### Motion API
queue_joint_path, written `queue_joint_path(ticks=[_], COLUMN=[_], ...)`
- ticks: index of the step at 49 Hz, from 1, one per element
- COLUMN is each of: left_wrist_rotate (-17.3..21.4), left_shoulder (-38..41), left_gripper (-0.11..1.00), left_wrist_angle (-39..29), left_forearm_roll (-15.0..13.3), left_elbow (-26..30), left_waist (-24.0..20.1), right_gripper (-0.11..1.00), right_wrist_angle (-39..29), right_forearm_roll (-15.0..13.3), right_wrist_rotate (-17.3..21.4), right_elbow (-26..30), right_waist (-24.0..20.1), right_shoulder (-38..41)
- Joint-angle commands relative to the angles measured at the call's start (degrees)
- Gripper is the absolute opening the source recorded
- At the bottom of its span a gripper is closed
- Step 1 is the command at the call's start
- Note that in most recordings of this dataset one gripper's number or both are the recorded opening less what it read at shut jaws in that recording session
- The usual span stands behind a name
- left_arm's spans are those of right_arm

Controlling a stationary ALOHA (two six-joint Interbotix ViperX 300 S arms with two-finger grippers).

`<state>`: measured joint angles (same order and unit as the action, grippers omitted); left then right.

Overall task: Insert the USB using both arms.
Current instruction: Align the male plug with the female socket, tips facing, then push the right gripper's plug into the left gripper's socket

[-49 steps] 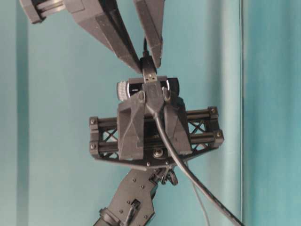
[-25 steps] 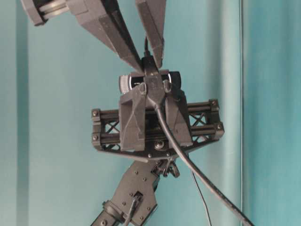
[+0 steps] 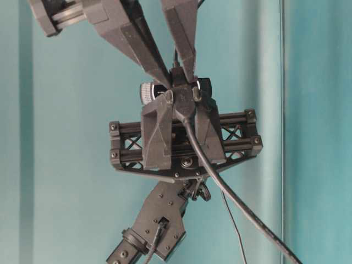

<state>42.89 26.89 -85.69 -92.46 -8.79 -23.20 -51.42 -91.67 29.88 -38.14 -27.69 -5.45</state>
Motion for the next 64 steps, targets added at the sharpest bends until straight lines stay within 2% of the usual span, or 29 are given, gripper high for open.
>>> queue_joint_path(ticks=[1,16,30,45,47,53,56,64], left_wrist_rotate=[-0.88,-1.76,-1.93,-2.11,-2.11,-2.2,-2.2,-2.11], left_shoulder=[-1.05,-1.23,-1.41,-1.67,-1.85,-2.2,-2.46,-2.9], left_gripper=[0.24,0.24,0.24,0.24,0.24,0.24,0.24,0.24], left_wrist_angle=[0.26,0.18,0.44,0.53,0.62,0.97,1.14,2.2], left_forearm_roll=[0.26,0.88,0.88,0.79,0.88,0.88,0.88,1.67], left_elbow=[1.85,1.85,1.85,2.02,1.93,2.02,2.02,2.02], left_waist=[-1.93,-2.02,-1.05,0.09,0.18,0.26,0.26,0.09], right_gripper=[0.21,0.21,0.21,0.22,0.27,0.63,0.75,0.75], right_wrist_angle=[1.14,0.44,-3.96,-4.48,-4.48,-4.92,-5.98,-6.77], right_forearm_roll=[-1.23,-1.23,-1.23,-1.05,-1.05,-1.05,-0.88,1.23], right_wrist_rotate=[0.0,0.88,3.96,7.56,8.44,9.84,10.37,12.66], right_elbow=[1.93,1.49,1.76,1.67,1.67,1.49,1.49,1.67], right_waist=[-0.44,-0.44,-0.53,-0.35,-0.35,-0.44,-0.79,-1.23], right_shoulder=[-0.44,-0.44,0.44,0.62,0.62,0.62,0.44,-1.93])
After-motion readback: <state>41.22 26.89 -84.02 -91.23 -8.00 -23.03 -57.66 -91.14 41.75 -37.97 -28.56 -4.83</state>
